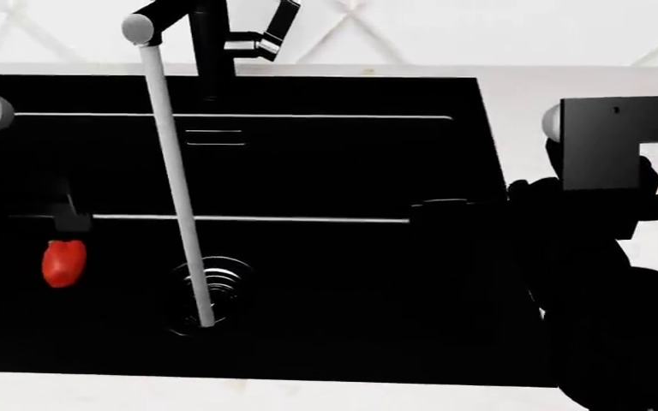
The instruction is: Pick the eggplants and mangos from the sink and place them in one bowl. Place the bell pepper in the other bowl. Then turn off the sink faucet.
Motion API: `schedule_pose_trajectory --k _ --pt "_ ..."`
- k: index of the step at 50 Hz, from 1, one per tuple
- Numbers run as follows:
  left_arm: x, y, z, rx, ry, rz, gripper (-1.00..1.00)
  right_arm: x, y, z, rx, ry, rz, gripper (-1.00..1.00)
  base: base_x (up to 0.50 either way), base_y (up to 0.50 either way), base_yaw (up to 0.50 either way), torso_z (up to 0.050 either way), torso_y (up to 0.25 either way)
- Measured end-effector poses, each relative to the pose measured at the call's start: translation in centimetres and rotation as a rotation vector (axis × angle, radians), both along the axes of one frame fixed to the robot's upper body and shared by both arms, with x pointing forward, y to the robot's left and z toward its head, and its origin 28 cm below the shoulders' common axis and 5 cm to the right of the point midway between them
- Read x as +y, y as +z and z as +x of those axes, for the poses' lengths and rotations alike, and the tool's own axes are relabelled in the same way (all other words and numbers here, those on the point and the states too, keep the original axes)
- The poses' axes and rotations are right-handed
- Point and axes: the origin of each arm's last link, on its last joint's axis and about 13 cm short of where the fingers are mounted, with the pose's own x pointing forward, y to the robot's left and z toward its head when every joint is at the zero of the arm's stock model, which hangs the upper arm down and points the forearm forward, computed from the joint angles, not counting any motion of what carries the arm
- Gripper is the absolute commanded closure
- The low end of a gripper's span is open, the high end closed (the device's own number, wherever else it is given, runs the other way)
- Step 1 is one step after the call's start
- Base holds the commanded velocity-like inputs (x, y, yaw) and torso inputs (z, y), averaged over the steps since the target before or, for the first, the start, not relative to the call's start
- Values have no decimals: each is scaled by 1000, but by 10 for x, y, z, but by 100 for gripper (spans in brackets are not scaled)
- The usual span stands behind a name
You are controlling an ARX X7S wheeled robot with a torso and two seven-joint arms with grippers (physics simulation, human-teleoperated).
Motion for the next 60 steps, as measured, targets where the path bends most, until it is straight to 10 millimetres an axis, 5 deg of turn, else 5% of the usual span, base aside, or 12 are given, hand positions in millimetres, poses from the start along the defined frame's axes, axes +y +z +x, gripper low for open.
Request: schedule_pose_trajectory --k 14,60 --pt "-1 0 2 2 -1 1 -100 -2 -4 3 0 -12 6 -100 150 439 0 0 0" --pt "-5 -6 1 10 -5 -1 -100 -7 -9 -2 -3 -48 1 -100 234 65 0 0 0"
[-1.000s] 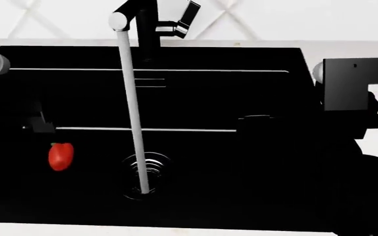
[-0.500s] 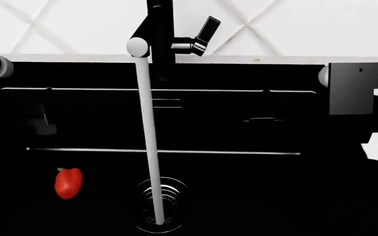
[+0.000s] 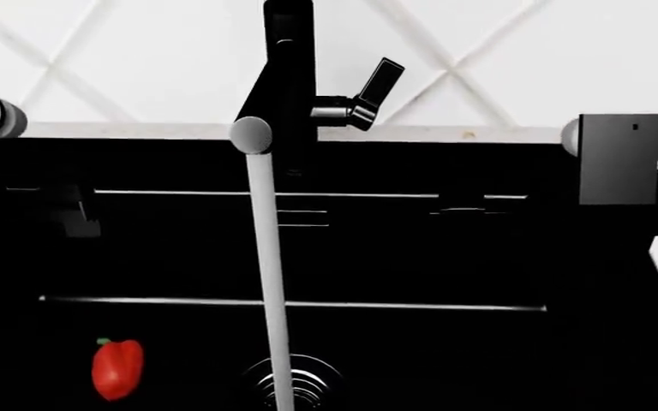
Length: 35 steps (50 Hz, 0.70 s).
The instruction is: Pick the eggplants and mangos from the sink and place them in one bowl. Place the bell pepper in the other bowl. Then turn off the sink faucet.
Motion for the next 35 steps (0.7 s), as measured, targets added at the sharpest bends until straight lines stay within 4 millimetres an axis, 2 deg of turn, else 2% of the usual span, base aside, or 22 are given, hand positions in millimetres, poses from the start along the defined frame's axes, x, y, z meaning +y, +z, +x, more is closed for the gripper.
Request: schedule_pose_trajectory --k 9,17,35 --pt "-2 -3 1 28 -1 24 -100 -1 1 0 0 -7 3 -100 3 4 0 0 0" --pt "-9 -15 8 138 -30 72 -100 -2 0 -1 7 -13 5 -100 0 0 0 0 0" --pt "-12 -52 54 386 -11 46 -100 -3 -5 -1 20 -20 20 -100 0 0 0 0 0"
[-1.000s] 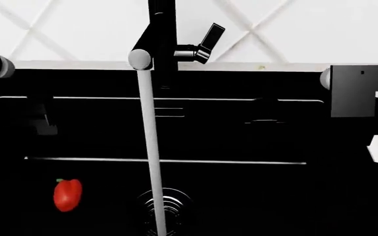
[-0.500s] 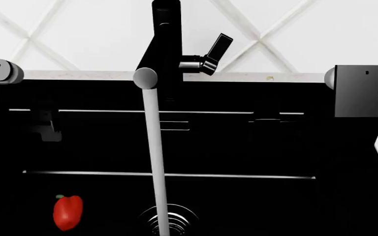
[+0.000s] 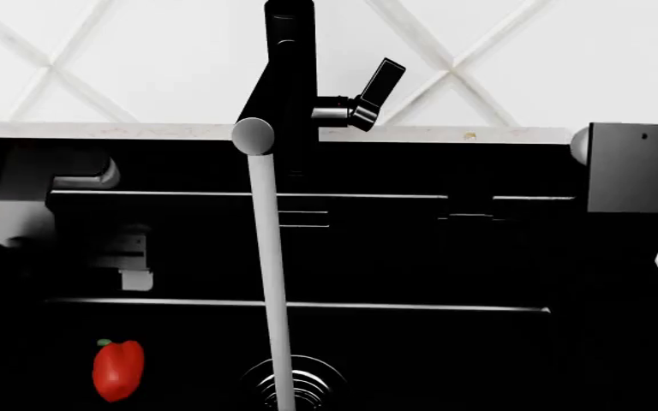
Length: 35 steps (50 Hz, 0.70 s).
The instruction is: Pick the eggplants and mangos from the sink and place them in one bowl. Place the bell pepper in the other bowl. Then turn off the sink faucet.
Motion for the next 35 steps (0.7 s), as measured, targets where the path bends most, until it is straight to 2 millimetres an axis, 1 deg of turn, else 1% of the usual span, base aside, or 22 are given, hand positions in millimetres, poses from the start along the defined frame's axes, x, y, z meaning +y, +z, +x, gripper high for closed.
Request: schedule_pose_trajectory --k 8,18,25,35 --pt "2 -13 7 30 30 18 -100 0 -4 1 5 4 8 -100 0 0 0 0 0" --pt "3 -23 8 59 45 46 -100 1 -3 1 7 7 9 -100 0 0 0 0 -141" --pt "3 -26 7 76 46 60 -100 -2 3 -2 7 -2 5 -100 0 0 0 1 -191" --pt "3 -30 6 97 51 67 -100 -4 21 -5 8 -6 -20 -100 0 0 0 1 -199"
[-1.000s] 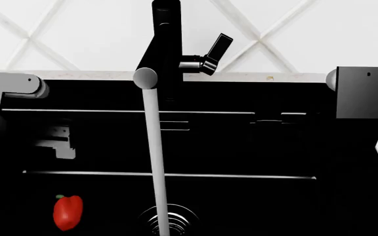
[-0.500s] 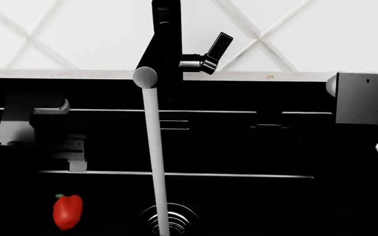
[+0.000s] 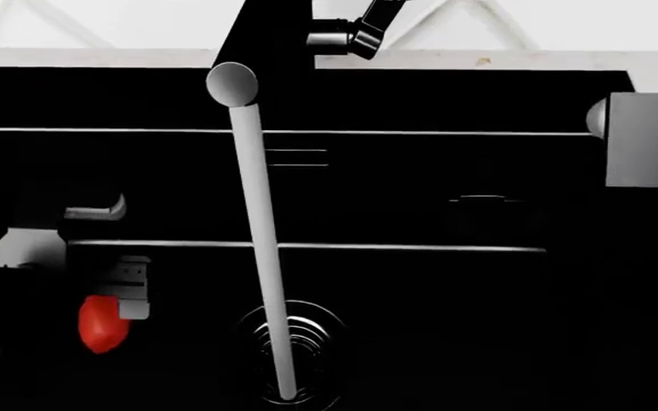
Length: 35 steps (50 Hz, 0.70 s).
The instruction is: Pick the eggplants and mangos from the sink and place them in one bowl. Place the bell pepper in the other bowl. Then turn off the sink faucet.
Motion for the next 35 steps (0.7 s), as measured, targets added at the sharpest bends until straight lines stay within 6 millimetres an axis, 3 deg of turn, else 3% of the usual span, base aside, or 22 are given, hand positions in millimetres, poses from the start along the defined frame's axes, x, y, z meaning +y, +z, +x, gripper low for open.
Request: schedule_pose_trajectory --k 16,25,26,35 --pt "-2 -3 -1 22 4 3 -100 -1 6 -1 6 6 -12 -100 0 0 0 1 -199" --pt "0 19 6 -25 13 -41 -100 -1 5 0 14 10 -13 -100 10 0 -1 1 -177" --pt "0 19 6 -23 15 -41 100 -1 5 0 16 11 -13 -100 0 0 -3 0 0" --pt "1 19 6 -27 26 -33 100 0 6 1 16 16 -17 -100 0 0 0 0 0"
